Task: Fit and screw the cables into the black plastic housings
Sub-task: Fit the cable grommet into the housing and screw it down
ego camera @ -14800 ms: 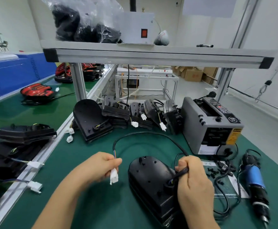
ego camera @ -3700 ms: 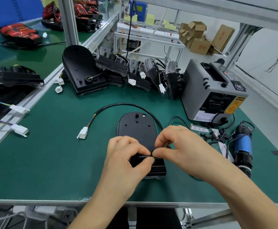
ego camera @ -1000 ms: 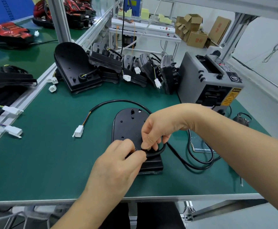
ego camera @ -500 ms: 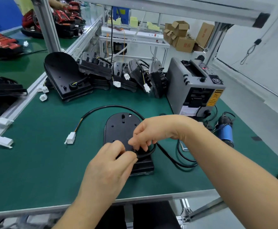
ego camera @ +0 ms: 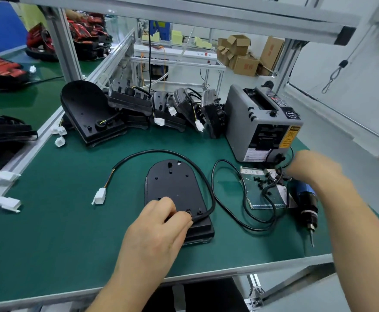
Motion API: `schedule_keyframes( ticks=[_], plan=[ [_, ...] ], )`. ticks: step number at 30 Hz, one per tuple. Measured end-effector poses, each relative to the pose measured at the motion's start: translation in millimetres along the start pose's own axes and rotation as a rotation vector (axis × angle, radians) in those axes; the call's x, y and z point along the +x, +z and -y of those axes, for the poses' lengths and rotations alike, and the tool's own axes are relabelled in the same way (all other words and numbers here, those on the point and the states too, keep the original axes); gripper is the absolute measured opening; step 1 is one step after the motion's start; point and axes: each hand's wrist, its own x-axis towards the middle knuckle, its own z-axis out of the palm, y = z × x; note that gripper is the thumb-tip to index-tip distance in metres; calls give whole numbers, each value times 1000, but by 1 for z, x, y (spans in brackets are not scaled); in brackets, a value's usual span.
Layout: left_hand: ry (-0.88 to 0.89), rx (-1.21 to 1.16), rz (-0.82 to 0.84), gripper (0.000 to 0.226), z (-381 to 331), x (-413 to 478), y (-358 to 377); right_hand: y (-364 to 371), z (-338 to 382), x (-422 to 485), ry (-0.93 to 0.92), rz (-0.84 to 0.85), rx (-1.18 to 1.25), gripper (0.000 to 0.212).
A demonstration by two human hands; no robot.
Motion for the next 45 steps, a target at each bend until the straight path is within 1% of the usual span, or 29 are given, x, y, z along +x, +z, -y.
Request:
schedule_keyframes(
  ticks=[2, 3, 8, 9, 10, 11, 12, 15, 17, 19, 21, 23, 25, 26, 28, 30, 31, 33, 37, 38, 40, 41, 44, 45],
  plan=[
    [4, 5, -1, 24, 0, 0, 0, 5, -12, 14, 24, 58, -42, 6],
    [4, 8, 0, 24, 0, 0, 1, 7, -16, 20, 38, 85, -54, 11],
    [-9, 6, 0, 22, 1, 0, 1, 11, -17, 21, 157, 240, 92, 78],
    [-6, 4, 0, 22, 0, 0, 1, 13, -16, 19, 158, 244, 106, 88],
    [-5, 1, 2, 22, 0, 0, 0, 16, -16, 19, 155, 229, 128, 94],
    [-6, -2, 4, 22, 0, 0, 0, 18, -15, 18, 143, 207, 162, 93],
    [-9, -4, 9, 22, 0, 0, 0, 21, -15, 16, 132, 191, 199, 88],
    [-19, -5, 27, 21, -1, 0, -2, 25, -26, 15, 133, 215, 311, 61],
    [-21, -4, 37, 21, -1, 1, -3, 25, -39, 15, 125, 237, 451, 50],
    [-20, 2, 42, 20, -1, 1, -4, 19, -49, 11, 91, 207, 616, 40],
    [-19, 2, 42, 18, -1, 0, -4, 13, -53, 1, 32, 218, 838, 29],
    [-20, 0, 40, 18, -1, 0, -4, 8, -53, -12, 0, 290, 1078, 27],
    [-18, 1, 37, 19, -1, 0, -3, 6, -51, -22, 16, 335, 1305, 32],
    [-16, 0, 35, 19, -1, 0, -3, 7, -48, -27, 41, 339, 1413, 33],
    [-15, -4, 34, 15, -1, 0, -3, 8, -41, -35, 99, 320, 1636, 27],
    [-19, -7, 36, 11, -1, 1, -3, 10, -34, -41, 78, 301, 1796, 19],
    [-20, -7, 37, 11, -1, 0, -3, 11, -30, -43, 49, 303, 1836, 16],
    [-19, -6, 39, 12, -1, 1, -3, 14, -23, -47, -8, 310, 1855, 19],
    [-24, -13, 36, 18, -1, 1, -3, 19, -14, -55, -62, 314, 1857, 41],
    [-24, -14, 37, 19, -1, 1, -3, 19, -12, -55, -76, 326, 1880, 38],
    [-26, -14, 41, 18, -1, 1, -3, 19, -9, -57, -114, 351, 1922, 23],
    [-30, -13, 42, 18, -2, 1, -4, 18, -7, -58, -133, 366, 1923, 22],
    [-36, -14, 41, 16, -2, 1, -4, 12, 3, -61, -227, 361, 1906, 41],
    [-37, -14, 39, 16, -2, 2, -3, 10, 7, -63, -268, 327, 1887, 41]
  ],
)
